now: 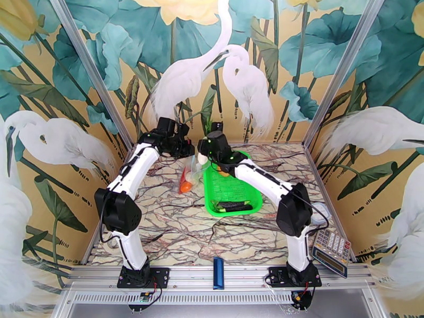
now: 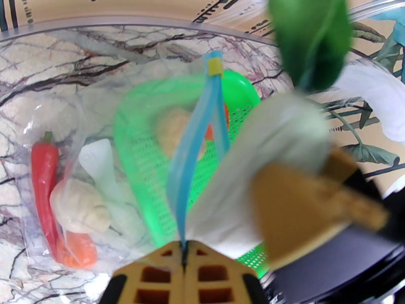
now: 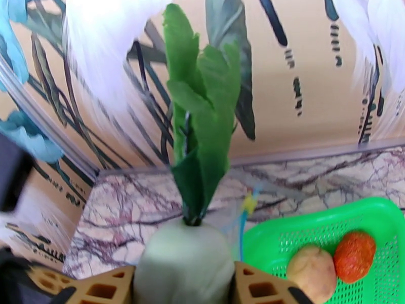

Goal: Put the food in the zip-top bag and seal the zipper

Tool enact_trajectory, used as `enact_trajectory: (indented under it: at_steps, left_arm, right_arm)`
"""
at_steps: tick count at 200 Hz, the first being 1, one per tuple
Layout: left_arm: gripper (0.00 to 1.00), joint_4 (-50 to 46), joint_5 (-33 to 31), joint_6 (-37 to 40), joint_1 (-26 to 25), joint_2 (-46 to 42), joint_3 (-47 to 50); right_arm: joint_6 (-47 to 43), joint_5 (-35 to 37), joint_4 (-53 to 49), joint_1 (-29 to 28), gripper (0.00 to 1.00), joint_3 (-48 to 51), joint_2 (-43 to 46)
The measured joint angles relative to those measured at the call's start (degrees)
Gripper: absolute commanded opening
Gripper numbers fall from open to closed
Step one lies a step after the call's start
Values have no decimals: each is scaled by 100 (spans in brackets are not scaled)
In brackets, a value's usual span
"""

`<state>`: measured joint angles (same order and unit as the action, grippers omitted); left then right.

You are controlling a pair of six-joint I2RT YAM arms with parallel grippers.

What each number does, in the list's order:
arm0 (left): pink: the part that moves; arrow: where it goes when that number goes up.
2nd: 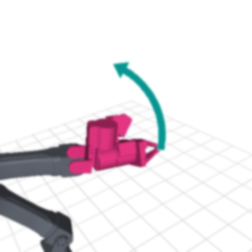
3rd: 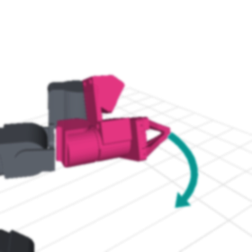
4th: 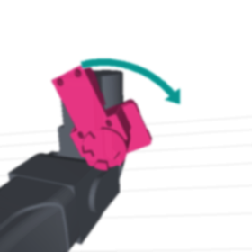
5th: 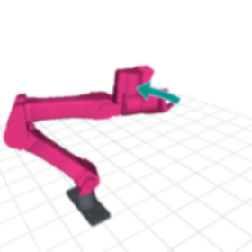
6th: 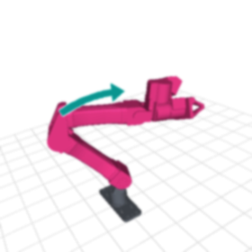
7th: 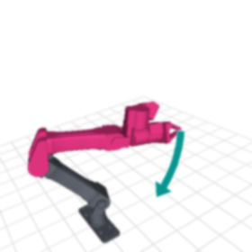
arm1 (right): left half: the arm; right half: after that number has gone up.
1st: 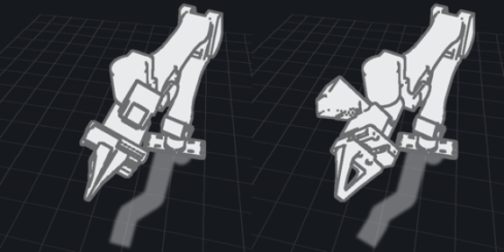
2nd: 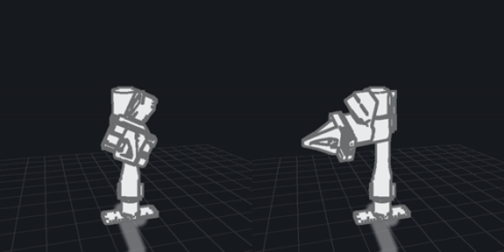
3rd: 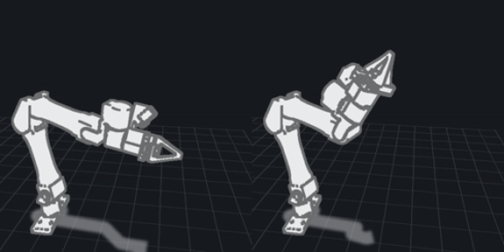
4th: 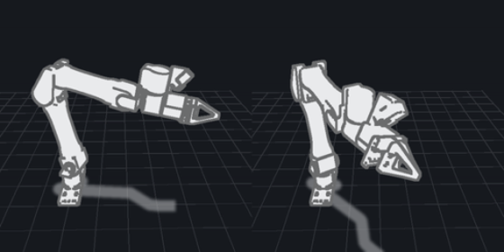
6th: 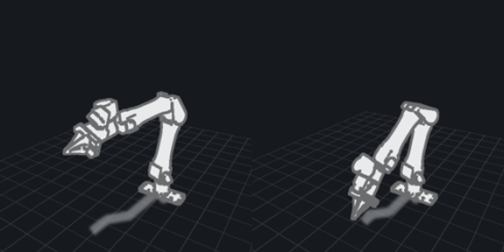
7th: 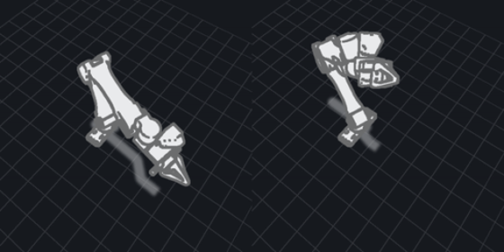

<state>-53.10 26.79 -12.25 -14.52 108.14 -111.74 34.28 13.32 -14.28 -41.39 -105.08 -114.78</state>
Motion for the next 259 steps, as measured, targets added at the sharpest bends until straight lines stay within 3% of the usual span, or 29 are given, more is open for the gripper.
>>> enact_trajectory:
  at_steps: [64, 80, 105, 126, 180, 222, 259]
  left_arm:
    - [0, -28, 2, -22, 44, 142, -229]
    - [0, -31, 2, -24, 59, 151, -232]
    - [0, -50, -7, -39, 114, 151, -245]
    - [0, -46, -4, -59, 151, 151, -264]
    - [0, 17, 76, -66, 63, 149, -273]
    - [0, 15, 81, -63, 63, 149, -273]
    - [0, 17, 81, -61, 63, 146, -236]
  right_arm:
    - [7, -424, -610, -44, 43, -87, -35]
    - [2, -592, -807, -28, 50, -190, -79]
    - [-81, -743, -1204, 20, 74, -448, -188]
    - [-153, -870, -1423, 63, 80, -507, -205]
    - [-372, -1300, -1510, -33, 76, -420, 103]
    - [-367, -1370, -1523, 229, 46, 57, 1080]
    - [-258, -1657, -1770, 511, 44, 118, 1128]
